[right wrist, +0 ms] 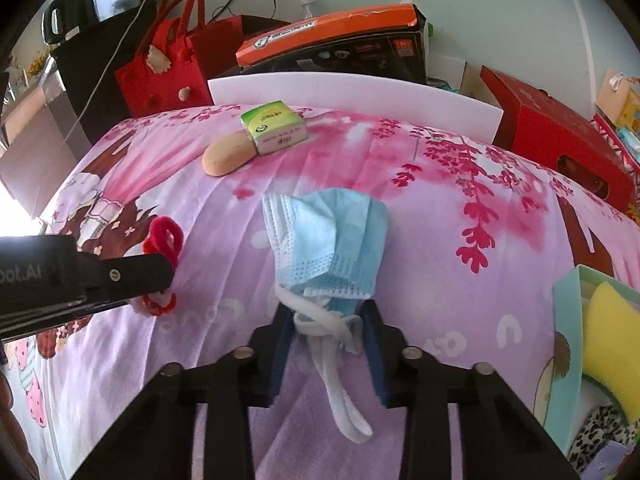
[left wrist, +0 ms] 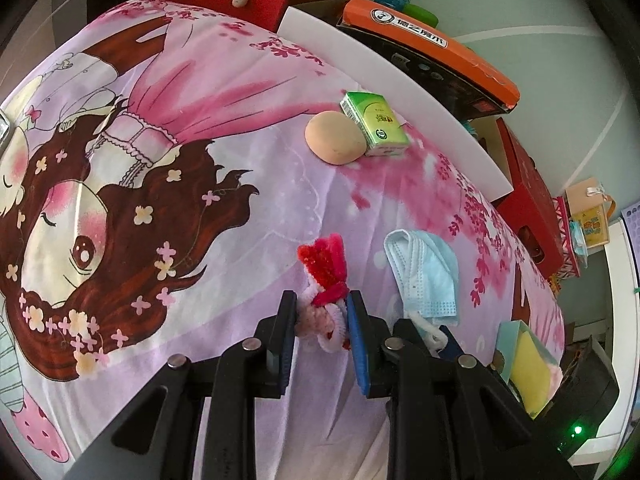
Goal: Organize soft objects
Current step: 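Grasp the red hair tie with the left tool while the right tool grasps the blue face mask, then carry the hair tie and face mask over the white tray with both tools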
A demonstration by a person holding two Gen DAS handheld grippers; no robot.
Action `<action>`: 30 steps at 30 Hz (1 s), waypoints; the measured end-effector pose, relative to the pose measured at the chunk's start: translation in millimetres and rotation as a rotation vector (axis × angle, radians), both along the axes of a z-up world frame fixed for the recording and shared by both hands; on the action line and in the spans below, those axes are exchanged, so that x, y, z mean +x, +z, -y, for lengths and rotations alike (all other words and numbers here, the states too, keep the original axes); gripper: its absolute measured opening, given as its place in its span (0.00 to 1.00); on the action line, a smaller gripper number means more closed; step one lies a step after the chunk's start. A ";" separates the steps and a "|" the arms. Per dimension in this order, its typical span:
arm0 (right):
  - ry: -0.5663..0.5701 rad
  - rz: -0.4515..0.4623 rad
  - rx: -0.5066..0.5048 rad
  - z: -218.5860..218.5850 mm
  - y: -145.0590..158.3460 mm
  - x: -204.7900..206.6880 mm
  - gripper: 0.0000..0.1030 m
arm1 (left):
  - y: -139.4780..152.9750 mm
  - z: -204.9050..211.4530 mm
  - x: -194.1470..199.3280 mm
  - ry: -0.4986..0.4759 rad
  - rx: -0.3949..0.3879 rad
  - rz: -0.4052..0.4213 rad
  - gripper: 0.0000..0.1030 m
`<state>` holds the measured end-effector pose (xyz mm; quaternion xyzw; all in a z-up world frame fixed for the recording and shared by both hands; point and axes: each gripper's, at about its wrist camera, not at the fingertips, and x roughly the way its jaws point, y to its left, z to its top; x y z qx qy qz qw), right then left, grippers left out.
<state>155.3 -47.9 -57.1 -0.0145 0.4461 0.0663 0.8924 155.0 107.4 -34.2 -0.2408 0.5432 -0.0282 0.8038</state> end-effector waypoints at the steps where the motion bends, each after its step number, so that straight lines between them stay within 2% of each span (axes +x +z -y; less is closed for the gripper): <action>1: -0.003 -0.001 0.002 0.6 0.0 0.2 0.29 | 0.2 0.3 0.0 -0.001 0.001 0.000 0.25; 4: -0.010 -0.002 0.007 2.4 0.4 0.4 0.20 | 0.7 1.1 0.0 -0.002 0.004 0.001 0.25; 8: -0.015 -0.001 0.005 3.2 1.2 0.4 0.14 | 1.5 2.1 0.3 -0.003 0.009 0.002 0.25; 19: -0.073 0.016 0.037 24.7 15.3 -9.0 0.12 | 10.6 9.6 -2.4 -0.026 0.021 0.020 0.25; 25: -0.118 0.042 0.044 44.9 32.9 -26.6 0.12 | 27.1 18.9 -9.4 -0.053 0.040 0.060 0.25; 30: -0.138 0.076 0.006 57.9 51.6 -45.8 0.12 | 43.4 34.3 -20.3 -0.096 0.060 0.105 0.25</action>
